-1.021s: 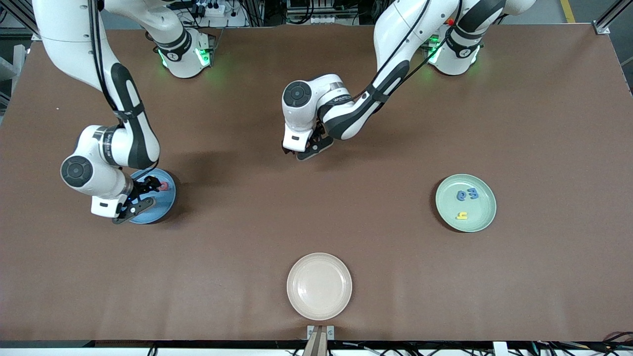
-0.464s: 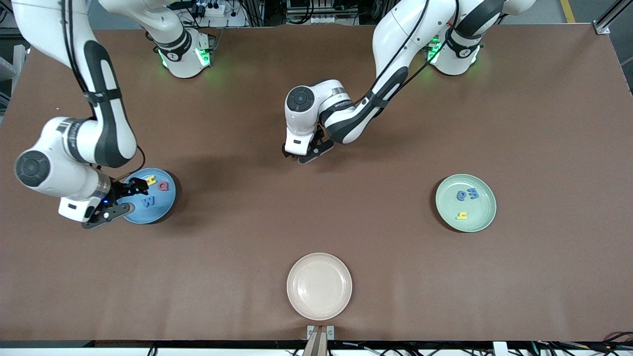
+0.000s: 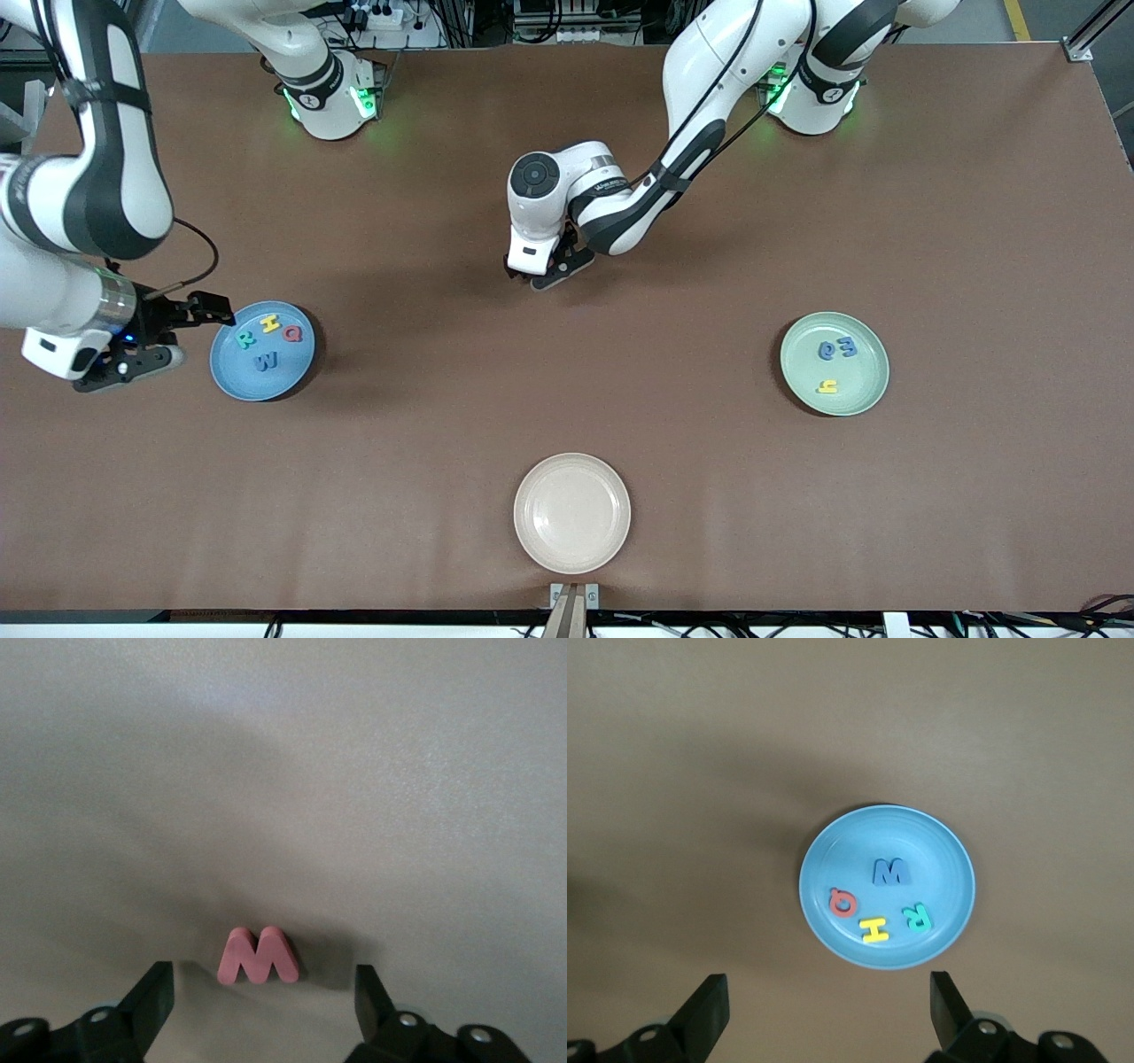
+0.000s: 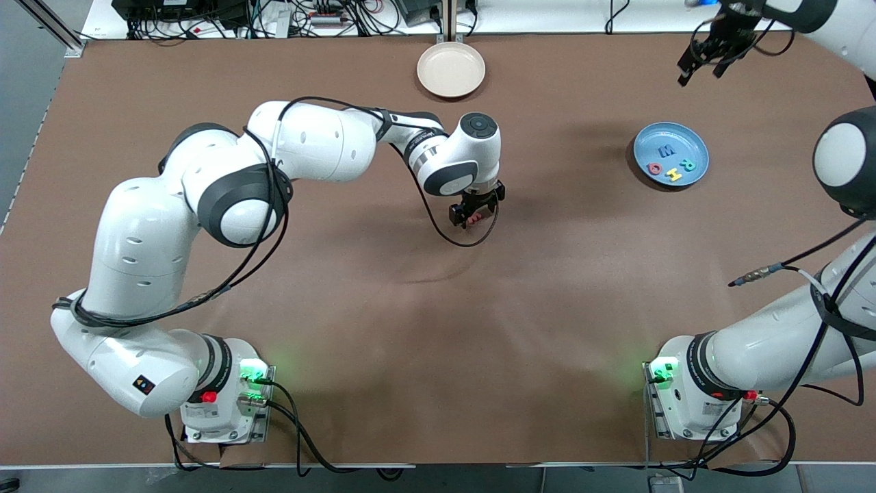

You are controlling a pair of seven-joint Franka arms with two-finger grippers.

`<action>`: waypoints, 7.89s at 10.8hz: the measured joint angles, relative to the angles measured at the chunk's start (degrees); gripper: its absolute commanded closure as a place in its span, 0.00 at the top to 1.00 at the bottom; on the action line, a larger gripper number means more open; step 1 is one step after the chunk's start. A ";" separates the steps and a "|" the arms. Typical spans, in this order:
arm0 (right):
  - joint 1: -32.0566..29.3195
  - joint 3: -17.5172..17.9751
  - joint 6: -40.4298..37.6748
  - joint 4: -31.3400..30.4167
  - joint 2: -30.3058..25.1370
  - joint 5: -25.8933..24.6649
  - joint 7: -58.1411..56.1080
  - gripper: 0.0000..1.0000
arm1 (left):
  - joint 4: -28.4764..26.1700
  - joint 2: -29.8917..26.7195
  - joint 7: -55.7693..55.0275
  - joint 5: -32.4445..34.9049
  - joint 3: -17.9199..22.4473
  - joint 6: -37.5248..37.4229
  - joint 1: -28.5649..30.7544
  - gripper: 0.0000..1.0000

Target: Sort uppercase to blue plate, lowercase to green plate

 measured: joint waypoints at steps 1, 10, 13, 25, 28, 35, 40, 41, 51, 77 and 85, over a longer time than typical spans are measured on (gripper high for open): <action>-0.56 1.41 -2.01 1.53 -1.34 -1.04 2.33 1.00 | -0.04 0.03 -0.12 0.00 0.06 0.00 -0.07 0.81; -7.62 8.65 -10.07 11.36 -7.37 -1.86 6.36 1.00 | -0.19 0.01 -0.19 0.07 0.31 0.26 -0.09 0.32; -7.28 8.80 -11.00 12.13 -7.37 -1.95 8.87 1.00 | -0.10 -0.19 -0.20 0.72 0.36 0.29 0.00 0.00; -5.12 7.07 -13.19 12.39 -7.38 -3.53 11.11 1.00 | 1.22 -14.16 21.22 1.75 2.95 -7.93 15.00 0.00; -5.12 6.98 -13.25 12.40 -7.38 -3.54 12.28 1.00 | 1.19 -15.63 31.05 1.75 2.87 -11.79 20.44 0.00; -5.06 6.76 -13.59 12.80 -7.38 -4.08 12.51 1.00 | -0.42 -17.53 58.46 1.74 2.13 -18.98 36.71 0.00; -4.99 6.75 -13.70 12.86 -7.37 -4.13 12.51 1.00 | -10.04 -19.63 71.31 1.74 1.69 -15.50 46.07 0.00; -4.97 6.76 -13.70 12.86 -7.36 -4.13 12.51 1.00 | -12.87 -19.64 71.90 1.74 1.68 -11.91 47.07 0.00; -4.96 6.73 -13.81 12.86 -6.95 -4.12 12.51 1.00 | -14.84 -28.75 75.10 1.74 -0.22 -11.01 49.79 1.00; -10.03 11.61 -15.48 13.23 -6.97 -4.13 12.51 1.00 | 5.23 -44.51 93.03 -16.48 17.76 -43.07 34.92 1.00; -10.03 11.65 -15.46 13.23 -6.94 -4.13 12.51 1.00 | 5.21 -44.52 93.07 -16.49 19.00 -43.81 34.21 1.00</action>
